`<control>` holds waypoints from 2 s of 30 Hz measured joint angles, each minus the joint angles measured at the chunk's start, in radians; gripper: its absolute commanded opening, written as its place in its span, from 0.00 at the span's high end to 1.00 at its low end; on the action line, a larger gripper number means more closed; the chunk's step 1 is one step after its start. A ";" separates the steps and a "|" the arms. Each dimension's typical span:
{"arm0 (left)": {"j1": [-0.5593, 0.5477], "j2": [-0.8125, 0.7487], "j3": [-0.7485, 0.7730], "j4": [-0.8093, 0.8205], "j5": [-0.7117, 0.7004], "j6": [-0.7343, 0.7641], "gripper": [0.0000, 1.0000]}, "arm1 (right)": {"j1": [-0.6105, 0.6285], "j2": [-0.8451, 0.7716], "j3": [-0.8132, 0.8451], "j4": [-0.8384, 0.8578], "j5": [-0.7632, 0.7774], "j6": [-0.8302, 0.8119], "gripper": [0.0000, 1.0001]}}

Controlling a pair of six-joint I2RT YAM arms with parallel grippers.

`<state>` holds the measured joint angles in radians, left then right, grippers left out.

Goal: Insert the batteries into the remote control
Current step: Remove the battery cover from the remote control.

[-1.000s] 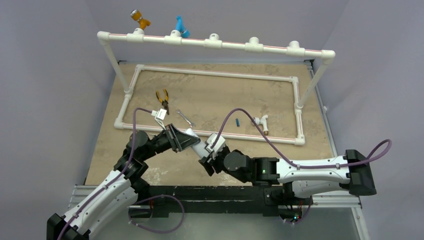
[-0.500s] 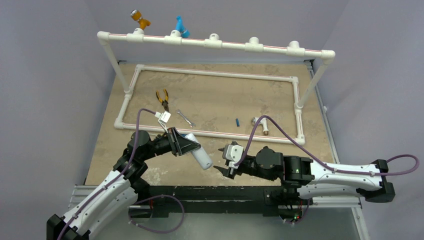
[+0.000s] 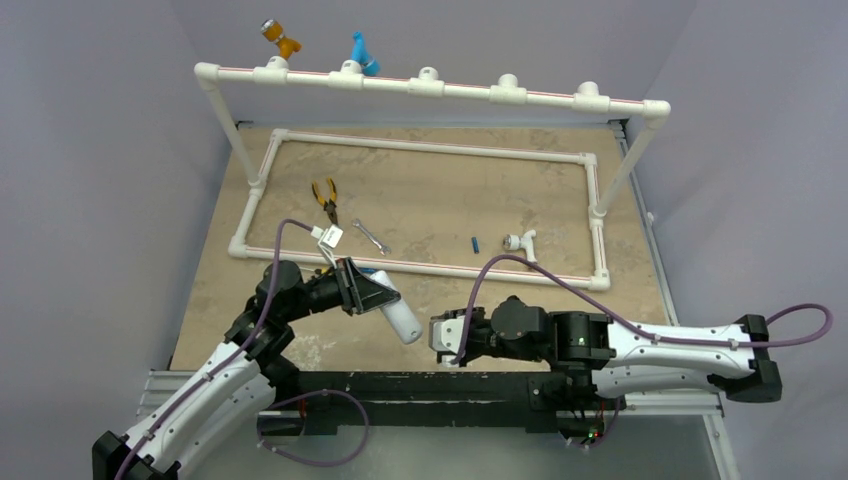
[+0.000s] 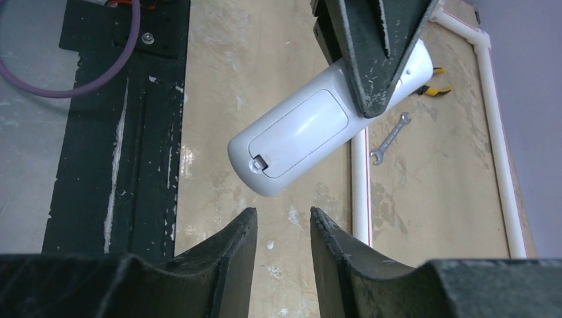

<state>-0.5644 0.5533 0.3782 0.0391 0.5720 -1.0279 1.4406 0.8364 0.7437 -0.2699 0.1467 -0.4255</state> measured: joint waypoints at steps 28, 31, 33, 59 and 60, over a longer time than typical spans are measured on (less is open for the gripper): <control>0.000 0.023 0.000 0.051 0.012 -0.044 1.00 | 0.000 0.094 -0.030 0.159 -0.089 -0.119 0.63; 0.000 0.023 0.000 0.055 0.017 -0.052 1.00 | 0.000 0.093 -0.037 0.165 -0.087 -0.121 0.64; 0.000 0.023 0.000 0.059 0.021 -0.054 1.00 | 0.000 0.093 -0.040 0.168 -0.085 -0.125 0.65; 0.000 0.041 0.000 0.072 0.031 -0.054 1.00 | 0.000 0.093 -0.043 0.180 -0.058 -0.148 0.74; 0.000 0.042 0.000 0.072 0.032 -0.054 1.00 | 0.000 0.094 -0.043 0.181 -0.056 -0.150 0.74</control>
<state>-0.5644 0.5957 0.3782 0.1108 0.6044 -1.0817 1.4406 0.9302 0.7006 -0.0891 0.0902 -0.5758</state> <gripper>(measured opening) 0.259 0.266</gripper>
